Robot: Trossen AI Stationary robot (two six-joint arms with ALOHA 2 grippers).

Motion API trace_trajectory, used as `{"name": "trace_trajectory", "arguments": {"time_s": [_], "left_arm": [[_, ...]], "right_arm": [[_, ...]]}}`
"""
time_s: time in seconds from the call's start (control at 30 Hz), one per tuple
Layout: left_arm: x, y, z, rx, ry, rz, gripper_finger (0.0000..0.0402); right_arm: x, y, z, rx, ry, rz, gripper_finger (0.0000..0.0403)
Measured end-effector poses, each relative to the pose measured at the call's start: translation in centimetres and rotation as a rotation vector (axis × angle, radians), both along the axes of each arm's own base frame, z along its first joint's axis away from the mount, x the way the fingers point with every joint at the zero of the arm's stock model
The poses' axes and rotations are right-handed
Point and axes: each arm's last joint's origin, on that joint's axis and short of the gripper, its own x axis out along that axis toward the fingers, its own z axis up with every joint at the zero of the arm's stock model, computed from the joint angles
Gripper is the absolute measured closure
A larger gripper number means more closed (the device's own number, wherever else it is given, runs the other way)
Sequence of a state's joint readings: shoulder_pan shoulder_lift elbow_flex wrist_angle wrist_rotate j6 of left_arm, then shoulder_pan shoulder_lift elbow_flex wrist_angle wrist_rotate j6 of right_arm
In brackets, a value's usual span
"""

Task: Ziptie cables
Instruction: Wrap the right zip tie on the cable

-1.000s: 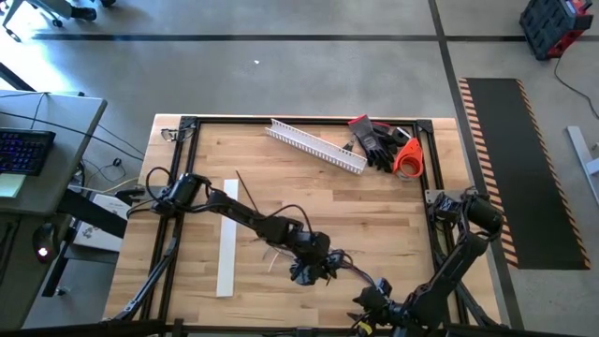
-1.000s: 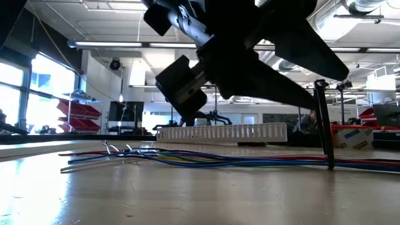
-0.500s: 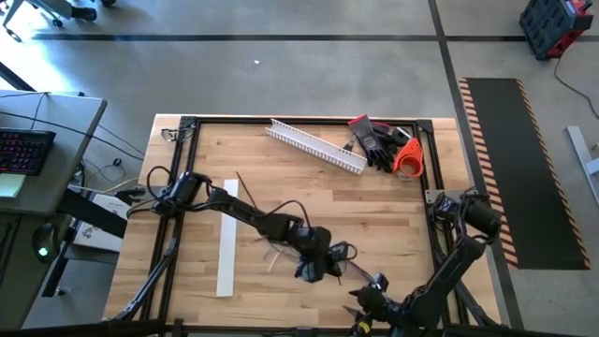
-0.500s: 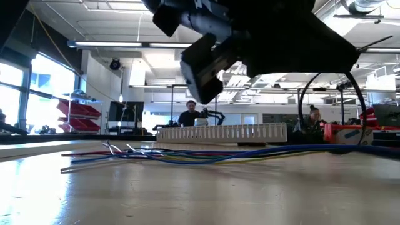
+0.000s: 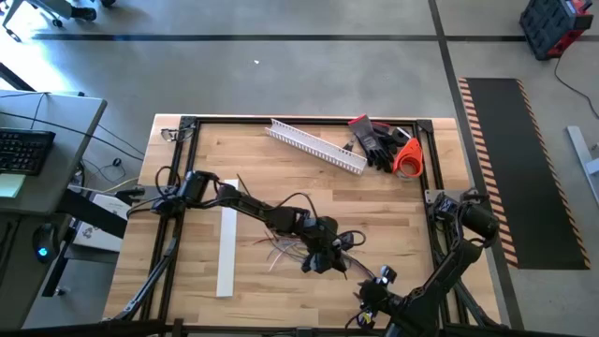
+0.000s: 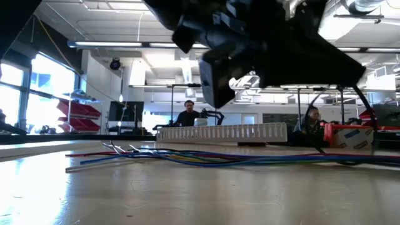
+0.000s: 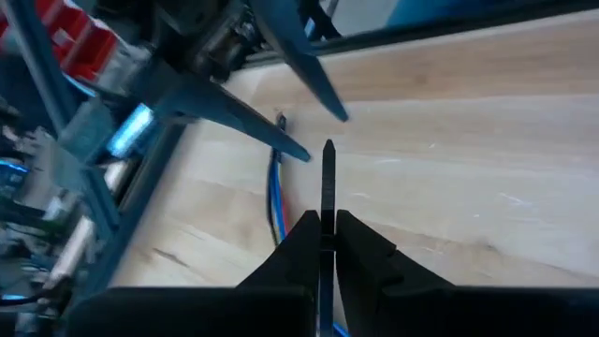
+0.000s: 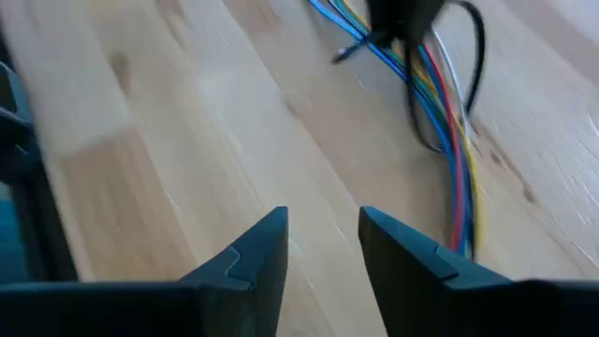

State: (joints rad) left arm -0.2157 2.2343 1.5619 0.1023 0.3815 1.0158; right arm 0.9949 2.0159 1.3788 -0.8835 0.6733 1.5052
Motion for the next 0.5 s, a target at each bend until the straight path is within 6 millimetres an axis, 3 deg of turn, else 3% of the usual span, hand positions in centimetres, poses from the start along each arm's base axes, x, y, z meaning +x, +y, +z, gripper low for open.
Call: {"name": "trace_trajectory", "arguments": {"time_s": [0.2, 0.5], "left_arm": [[2.2, -0.5, -0.8, 0.011, 0.060, 0.002, 0.0400], [3.4, -0.7, -1.9, 0.010, 0.157, 0.028, 0.0401]], "right_arm": [[-0.8, -0.5, -0.2, -0.009, 0.134, -0.021, 0.0303], [-0.6, -0.5, 0.4, -0.065, 0.020, 0.001, 0.0313]]}}
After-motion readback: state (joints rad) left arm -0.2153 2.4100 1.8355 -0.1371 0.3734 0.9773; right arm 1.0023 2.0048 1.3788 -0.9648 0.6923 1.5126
